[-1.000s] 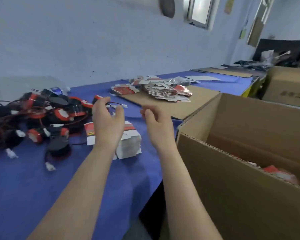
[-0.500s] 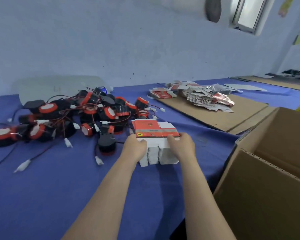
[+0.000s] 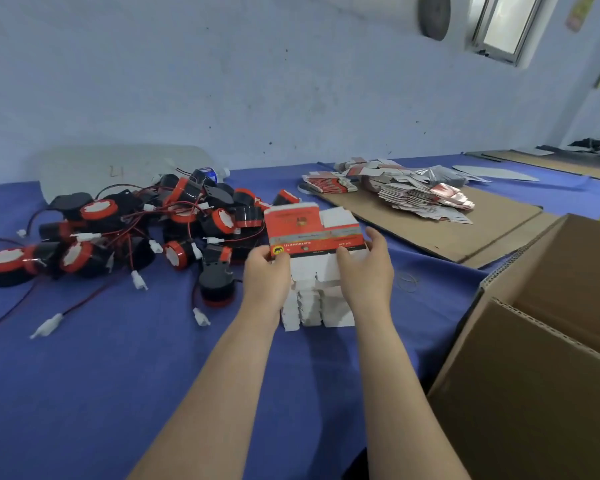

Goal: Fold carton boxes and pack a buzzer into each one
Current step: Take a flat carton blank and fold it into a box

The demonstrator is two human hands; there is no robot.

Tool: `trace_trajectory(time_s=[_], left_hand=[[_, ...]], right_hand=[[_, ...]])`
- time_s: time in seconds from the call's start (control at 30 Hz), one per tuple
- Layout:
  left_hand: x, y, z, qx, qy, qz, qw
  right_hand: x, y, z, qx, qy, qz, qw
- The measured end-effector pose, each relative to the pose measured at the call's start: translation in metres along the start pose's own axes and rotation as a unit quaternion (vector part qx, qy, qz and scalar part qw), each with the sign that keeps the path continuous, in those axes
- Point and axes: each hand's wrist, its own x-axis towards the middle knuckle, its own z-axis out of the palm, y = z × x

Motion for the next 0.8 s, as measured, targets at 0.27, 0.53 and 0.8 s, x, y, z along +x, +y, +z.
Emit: trace_trajectory(time_s=[0.27,0.53,0.8], left_hand=[[-0.003,0.025,-0.019,-0.318,-0.064,0.075,0.943],[-0.006,0.029,-0.007,-0.172,0.036,0.166,0.97],[0.025,0.031,-0.046,-0.071,-0.085,0.051,0.993]], right_hand=[[-0.004,-0.026,0.012,0.391,-0.099,0.161,0.901],[-0.025,-0.036,0.041,0.377,-0.178,0.174,0.892],[0.007,-0.025,0.009,0.315,-0.14,0.144,0.928]])
